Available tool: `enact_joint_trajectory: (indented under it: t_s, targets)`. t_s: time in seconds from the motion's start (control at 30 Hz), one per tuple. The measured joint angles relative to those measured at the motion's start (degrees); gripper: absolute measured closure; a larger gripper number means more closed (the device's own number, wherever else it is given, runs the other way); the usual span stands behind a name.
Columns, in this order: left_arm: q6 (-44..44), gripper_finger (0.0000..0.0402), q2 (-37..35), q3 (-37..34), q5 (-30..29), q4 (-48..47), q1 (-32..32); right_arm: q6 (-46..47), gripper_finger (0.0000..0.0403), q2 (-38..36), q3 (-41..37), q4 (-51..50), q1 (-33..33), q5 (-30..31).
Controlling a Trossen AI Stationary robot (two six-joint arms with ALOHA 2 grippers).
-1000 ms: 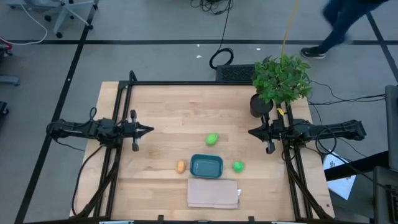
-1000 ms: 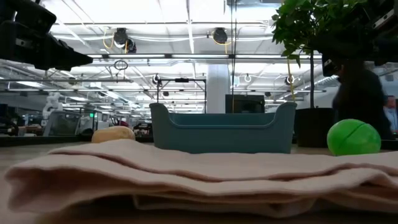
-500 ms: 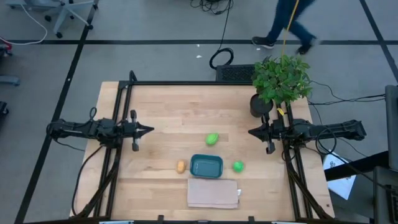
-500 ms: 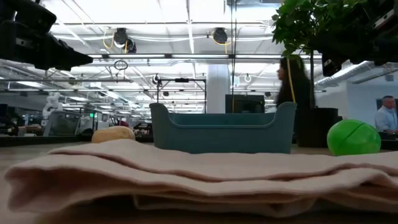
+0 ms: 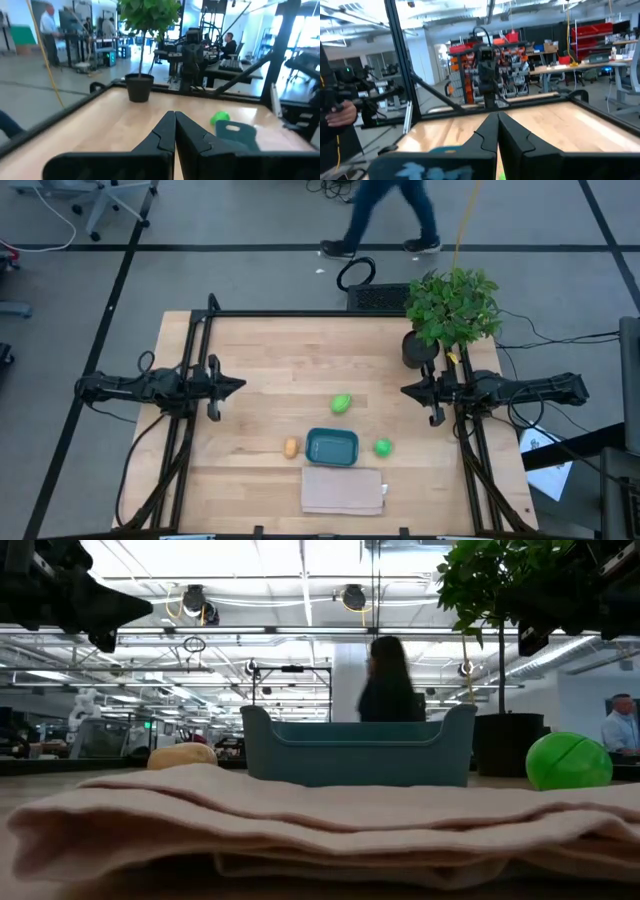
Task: Pick and placing Produce into tupperware
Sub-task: Put the green melon into the dark blue bin
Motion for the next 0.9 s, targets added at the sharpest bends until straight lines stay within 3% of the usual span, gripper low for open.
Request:
enact_joint_trajectory:
  t_s: [0.37,0.5,0.67,0.9]
  targets:
    - [3.4,0.0392,0.0,0.0,-1.5,3.8,0.1,-5.2,0.0403,0.1,0.0,2.5,0.0,0.2]
    - [4.2,0.0392,0.0,0.0,-1.5,3.6,0.1,-4.1,0.0394,1.7,0.0,3.1,-0.1,5.0]
    - [7.9,0.0392,0.0,0.0,-1.5,2.9,0.1,-1.0,0.0372,8.3,1.6,1.6,-0.2,6.1]
    - [9.0,0.0392,0.0,0.0,-1.5,2.8,0.1,-3.3,0.0363,21.3,3.1,14.1,-0.1,6.1]
